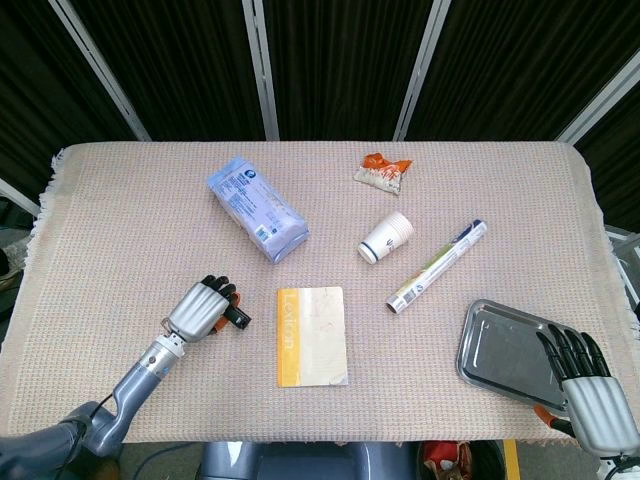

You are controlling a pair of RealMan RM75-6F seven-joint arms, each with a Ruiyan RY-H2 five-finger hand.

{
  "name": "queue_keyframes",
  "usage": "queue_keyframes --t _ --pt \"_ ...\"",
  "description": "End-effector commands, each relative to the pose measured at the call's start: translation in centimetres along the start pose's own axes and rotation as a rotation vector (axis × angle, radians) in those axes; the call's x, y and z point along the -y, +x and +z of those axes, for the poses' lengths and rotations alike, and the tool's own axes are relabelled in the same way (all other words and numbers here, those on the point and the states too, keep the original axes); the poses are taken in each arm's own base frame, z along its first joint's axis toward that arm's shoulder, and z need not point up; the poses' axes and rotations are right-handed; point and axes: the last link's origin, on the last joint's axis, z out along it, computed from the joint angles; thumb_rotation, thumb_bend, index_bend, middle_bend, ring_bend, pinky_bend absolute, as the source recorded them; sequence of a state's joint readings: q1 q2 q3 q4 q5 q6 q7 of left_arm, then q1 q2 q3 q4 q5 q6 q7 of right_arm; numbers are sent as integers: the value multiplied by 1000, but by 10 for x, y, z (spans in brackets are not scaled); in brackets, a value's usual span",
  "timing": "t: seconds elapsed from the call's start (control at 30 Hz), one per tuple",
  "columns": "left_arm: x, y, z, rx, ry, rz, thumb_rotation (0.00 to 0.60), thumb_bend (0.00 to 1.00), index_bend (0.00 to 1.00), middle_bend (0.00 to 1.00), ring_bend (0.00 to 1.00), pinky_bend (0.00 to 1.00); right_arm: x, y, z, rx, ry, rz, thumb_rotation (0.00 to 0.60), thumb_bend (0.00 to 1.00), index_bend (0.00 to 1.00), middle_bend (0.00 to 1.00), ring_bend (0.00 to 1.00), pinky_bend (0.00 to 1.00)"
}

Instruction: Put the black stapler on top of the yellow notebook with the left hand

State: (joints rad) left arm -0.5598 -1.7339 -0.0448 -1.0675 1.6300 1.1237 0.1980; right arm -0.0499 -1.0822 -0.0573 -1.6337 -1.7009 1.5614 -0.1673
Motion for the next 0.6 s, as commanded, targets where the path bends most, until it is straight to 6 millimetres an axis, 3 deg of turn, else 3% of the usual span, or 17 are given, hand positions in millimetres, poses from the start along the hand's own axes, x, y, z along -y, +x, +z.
queue_keyframes --t 0.03,0.3,0.6 --pt "-1 -1 0 1 2 3 600 542 632 399 274 370 0 0 0 1 0 -1 600 52 0 0 0 0" --pt "1 16 -1 -31 -16 -18 600 586 665 427 295 385 0 -2 3 8 -3 -3 600 53 0 0 0 0" --pt "-18 74 26 -121 -97 -39 600 627 689 445 311 403 -1 -1 7 11 2 9 600 53 0 0 0 0"
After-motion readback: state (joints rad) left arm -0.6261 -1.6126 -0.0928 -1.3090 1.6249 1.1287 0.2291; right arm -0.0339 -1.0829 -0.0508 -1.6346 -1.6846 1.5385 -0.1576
